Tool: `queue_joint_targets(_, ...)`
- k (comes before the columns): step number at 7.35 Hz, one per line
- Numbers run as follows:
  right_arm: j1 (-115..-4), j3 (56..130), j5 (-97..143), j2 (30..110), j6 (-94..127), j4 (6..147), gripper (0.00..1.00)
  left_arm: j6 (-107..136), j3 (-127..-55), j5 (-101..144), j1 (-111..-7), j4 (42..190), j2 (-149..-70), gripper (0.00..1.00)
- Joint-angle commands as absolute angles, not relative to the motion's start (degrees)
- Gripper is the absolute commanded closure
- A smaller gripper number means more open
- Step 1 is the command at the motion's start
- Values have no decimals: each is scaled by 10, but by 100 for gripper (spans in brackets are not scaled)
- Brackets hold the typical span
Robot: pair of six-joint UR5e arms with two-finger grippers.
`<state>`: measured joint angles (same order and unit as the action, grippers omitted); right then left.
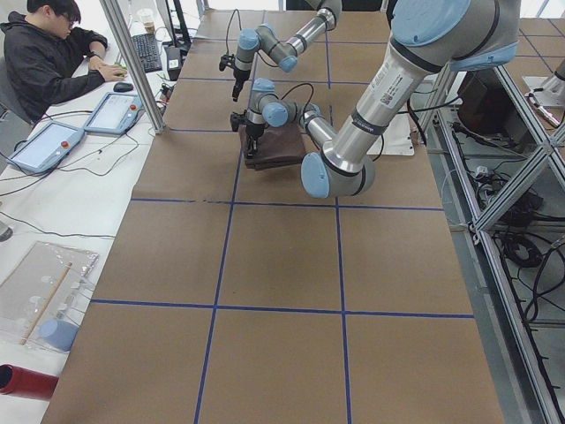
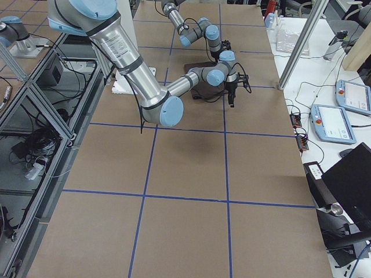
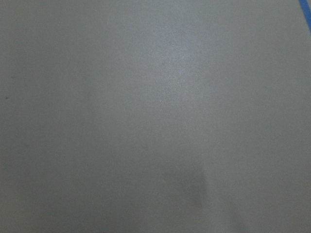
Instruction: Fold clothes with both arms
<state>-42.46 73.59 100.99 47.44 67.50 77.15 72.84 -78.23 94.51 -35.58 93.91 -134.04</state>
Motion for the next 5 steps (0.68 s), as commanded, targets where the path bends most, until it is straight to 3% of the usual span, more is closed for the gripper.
queue_joint_targets(1, -425, 742, 1010, 475, 675, 772, 0, 650, -836, 951, -373, 941, -1332, 0)
queue_joint_targets(5, -424, 745, 1011, 479, 675, 772, 0, 722, -849, 979, -337, 983, -1329, 0)
